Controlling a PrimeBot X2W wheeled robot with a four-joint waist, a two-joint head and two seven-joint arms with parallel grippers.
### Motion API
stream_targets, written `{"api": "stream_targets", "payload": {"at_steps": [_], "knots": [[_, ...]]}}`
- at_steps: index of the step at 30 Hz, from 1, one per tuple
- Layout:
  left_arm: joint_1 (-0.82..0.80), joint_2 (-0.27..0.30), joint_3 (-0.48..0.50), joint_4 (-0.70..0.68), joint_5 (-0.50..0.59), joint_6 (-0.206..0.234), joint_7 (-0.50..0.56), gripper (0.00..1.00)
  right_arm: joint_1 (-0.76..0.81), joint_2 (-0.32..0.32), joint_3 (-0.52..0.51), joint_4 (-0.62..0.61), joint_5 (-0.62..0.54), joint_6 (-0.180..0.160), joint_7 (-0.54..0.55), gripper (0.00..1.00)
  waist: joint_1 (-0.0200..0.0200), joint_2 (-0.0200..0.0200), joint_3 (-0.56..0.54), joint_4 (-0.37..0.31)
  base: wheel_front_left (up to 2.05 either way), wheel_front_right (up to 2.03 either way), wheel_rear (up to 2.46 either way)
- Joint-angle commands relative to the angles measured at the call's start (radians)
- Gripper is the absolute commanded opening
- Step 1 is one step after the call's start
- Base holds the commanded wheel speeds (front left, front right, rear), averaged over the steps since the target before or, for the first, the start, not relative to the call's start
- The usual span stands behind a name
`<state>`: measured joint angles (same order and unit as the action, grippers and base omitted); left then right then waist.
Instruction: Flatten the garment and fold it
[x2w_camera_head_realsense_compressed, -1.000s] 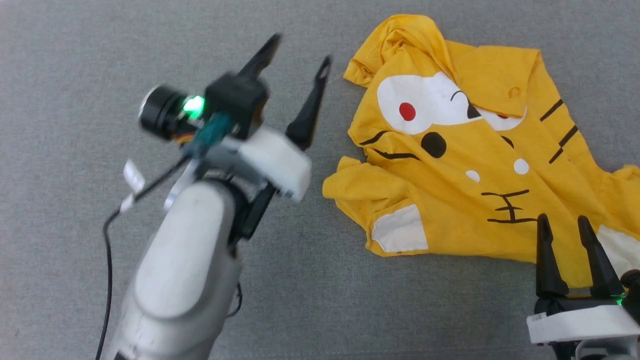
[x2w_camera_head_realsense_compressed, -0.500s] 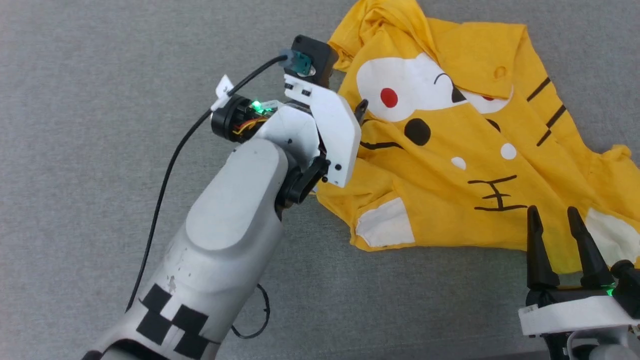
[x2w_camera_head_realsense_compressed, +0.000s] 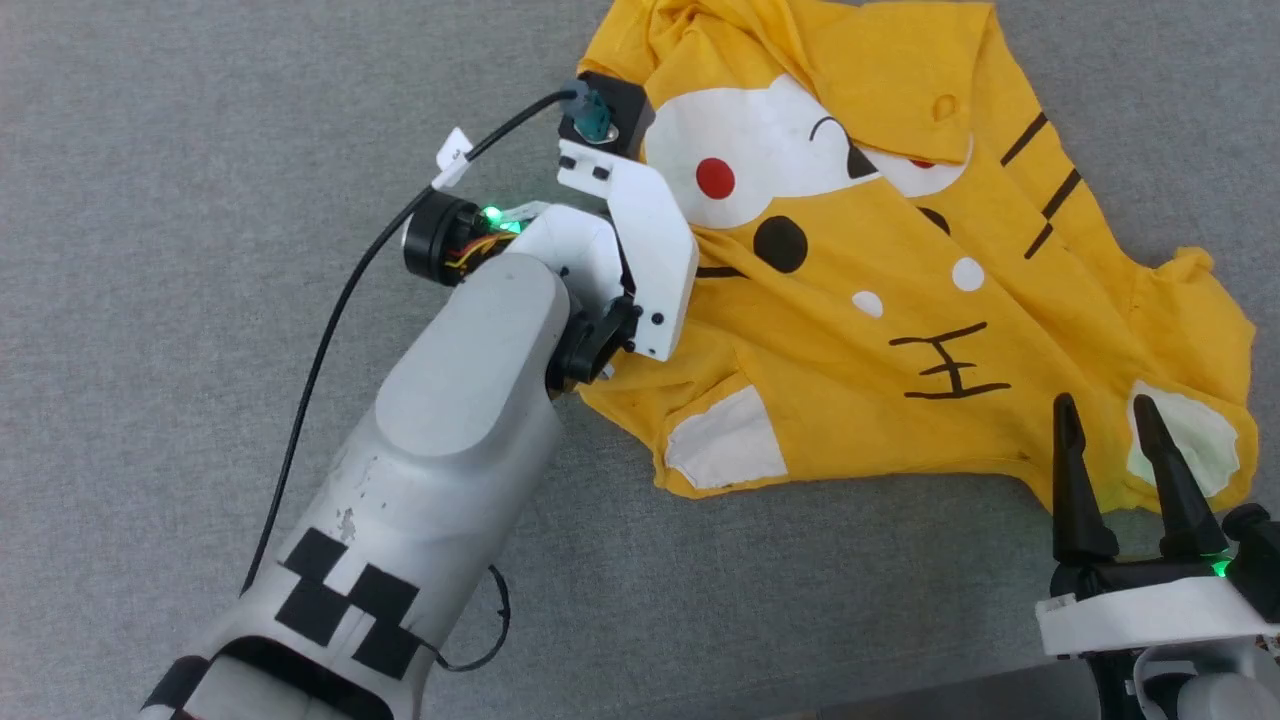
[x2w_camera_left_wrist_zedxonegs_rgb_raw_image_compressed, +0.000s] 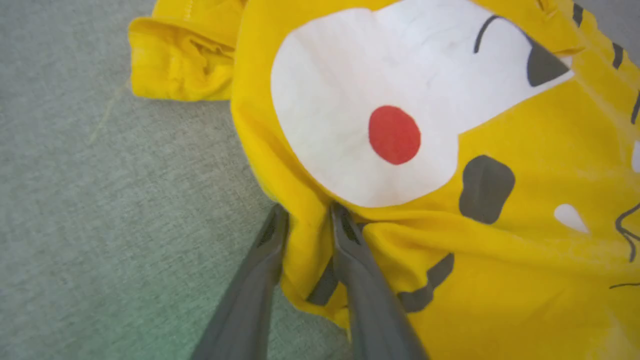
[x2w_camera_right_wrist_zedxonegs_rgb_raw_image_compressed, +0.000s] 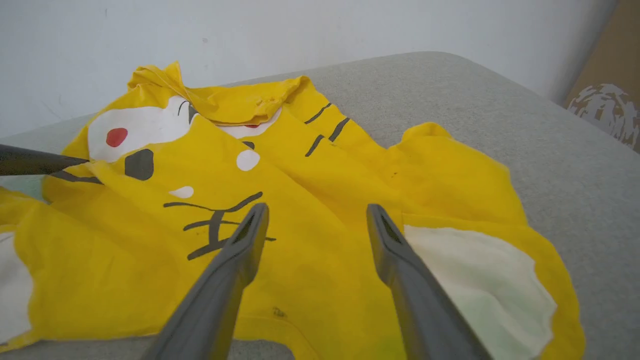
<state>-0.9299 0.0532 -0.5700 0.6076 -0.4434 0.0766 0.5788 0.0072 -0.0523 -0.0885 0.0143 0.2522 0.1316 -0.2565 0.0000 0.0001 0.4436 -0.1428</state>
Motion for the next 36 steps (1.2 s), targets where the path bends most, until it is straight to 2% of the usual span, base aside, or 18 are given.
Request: {"api": "stream_targets", "payload": {"at_steps": [1,8,15,18,22,26,27,28,29,32,36], "knots": [[0.01,-0.002,-0.007,0.02,-0.01,-0.009,-0.004,0.0,-0.009,0.002,-0.002,0.0,0.005,-0.001,-0.005,1.0,0.0,-0.0001,-0.002,0.002,0.0,0.0,0.0],[-0.041,0.025,0.019,0.018,-0.026,-0.031,-0.044,0.0,-0.01,0.002,-0.016,-0.012,-0.001,-0.001,-0.005,1.0,0.0,-0.0001,-0.03,0.02,0.0,0.0,0.0],[-0.094,0.144,0.086,-0.033,-0.042,-0.034,-0.042,0.0,-0.01,0.002,-0.031,-0.028,0.0,-0.001,-0.005,1.0,0.0,-0.0001,-0.013,0.006,0.0,0.0,0.0],[-0.107,0.204,0.115,-0.063,-0.042,-0.025,-0.039,0.0,-0.01,0.002,-0.032,-0.028,0.007,-0.001,-0.005,1.0,0.0,-0.0001,0.013,-0.008,0.0,0.0,0.0],[-0.125,0.281,0.151,-0.099,-0.008,0.015,-0.096,0.0,-0.021,0.002,-0.029,-0.029,0.017,-0.001,-0.005,1.0,0.0,-0.0001,0.053,-0.031,0.0,0.0,0.0],[-0.112,0.304,0.171,-0.108,0.011,0.045,-0.181,0.0,-0.035,0.002,-0.028,-0.026,0.023,-0.001,-0.005,1.0,0.0,-0.0001,0.081,-0.046,0.0,0.0,0.0],[-0.104,0.3,0.175,-0.1,0.007,0.048,-0.192,0.04,-0.038,0.002,-0.027,-0.024,0.023,-0.001,-0.005,1.0,0.0,-0.0001,0.085,-0.048,0.0,0.0,0.0],[-0.097,0.293,0.179,-0.095,0.001,0.053,-0.207,0.38,-0.041,0.002,-0.027,-0.023,0.023,-0.001,-0.005,1.0,0.0,-0.0001,0.088,-0.049,0.0,0.0,0.0],[-0.091,0.285,0.185,-0.091,-0.003,0.06,-0.226,0.97,-0.044,0.002,-0.027,-0.022,0.023,-0.001,-0.005,1.0,0.0,-0.0001,0.09,-0.049,0.0,0.0,0.0],[-0.081,0.269,0.19,-0.08,-0.014,0.064,-0.249,1.0,-0.047,0.002,-0.029,-0.019,0.022,-0.001,-0.005,1.0,0.0,-0.0001,0.092,-0.046,0.0,0.0,0.0],[-0.079,0.249,0.198,-0.072,-0.041,0.045,-0.281,1.0,-0.051,0.002,-0.033,-0.016,0.013,-0.001,-0.005,1.0,0.0,-0.0001,0.076,-0.027,0.0,0.0,0.0]]}}
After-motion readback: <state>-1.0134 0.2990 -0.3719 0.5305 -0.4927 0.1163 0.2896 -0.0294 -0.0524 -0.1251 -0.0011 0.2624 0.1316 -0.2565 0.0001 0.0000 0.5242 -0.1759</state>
